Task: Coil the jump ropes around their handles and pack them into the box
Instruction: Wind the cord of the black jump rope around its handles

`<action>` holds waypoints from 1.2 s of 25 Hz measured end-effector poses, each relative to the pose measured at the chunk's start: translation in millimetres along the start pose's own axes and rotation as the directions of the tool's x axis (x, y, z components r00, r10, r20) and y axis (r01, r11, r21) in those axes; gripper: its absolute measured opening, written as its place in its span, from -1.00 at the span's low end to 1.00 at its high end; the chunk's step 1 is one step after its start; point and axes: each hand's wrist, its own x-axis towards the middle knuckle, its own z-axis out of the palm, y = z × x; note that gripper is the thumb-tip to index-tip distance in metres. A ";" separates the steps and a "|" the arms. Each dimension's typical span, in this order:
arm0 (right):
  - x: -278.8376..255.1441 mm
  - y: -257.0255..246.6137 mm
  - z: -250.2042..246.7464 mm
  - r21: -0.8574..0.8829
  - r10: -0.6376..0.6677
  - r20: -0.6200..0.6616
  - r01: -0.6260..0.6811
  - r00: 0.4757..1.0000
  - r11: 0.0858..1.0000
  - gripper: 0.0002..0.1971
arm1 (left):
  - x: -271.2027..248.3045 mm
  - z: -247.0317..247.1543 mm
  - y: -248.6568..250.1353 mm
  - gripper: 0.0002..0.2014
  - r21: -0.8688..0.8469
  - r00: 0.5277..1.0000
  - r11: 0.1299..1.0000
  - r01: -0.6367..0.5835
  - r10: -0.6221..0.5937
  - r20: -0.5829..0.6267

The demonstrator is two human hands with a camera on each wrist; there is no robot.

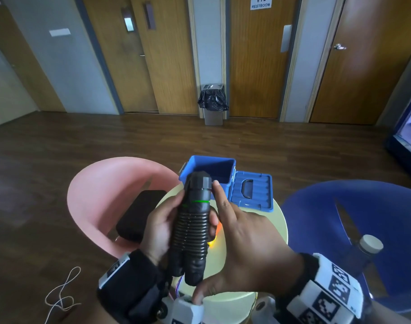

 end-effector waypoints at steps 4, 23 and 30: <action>3.7 -1.1 -9.2 0.048 0.021 0.071 -0.025 0.997 0.999 0.56 | 3.8 9.6 0.0 -0.58 -0.128 0.998 0.992 0.000 -0.008 -0.064; 2.1 9.8 -3.2 0.148 0.108 -0.003 -0.106 0.994 0.983 0.11 | 13.4 21.6 -5.0 -0.60 0.037 0.873 0.982 -0.187 0.184 -0.451; 0.8 13.4 6.6 0.325 0.142 -0.130 -0.093 0.981 0.941 -0.02 | 26.7 21.6 4.0 -0.61 0.037 0.850 0.969 -0.243 0.231 -0.474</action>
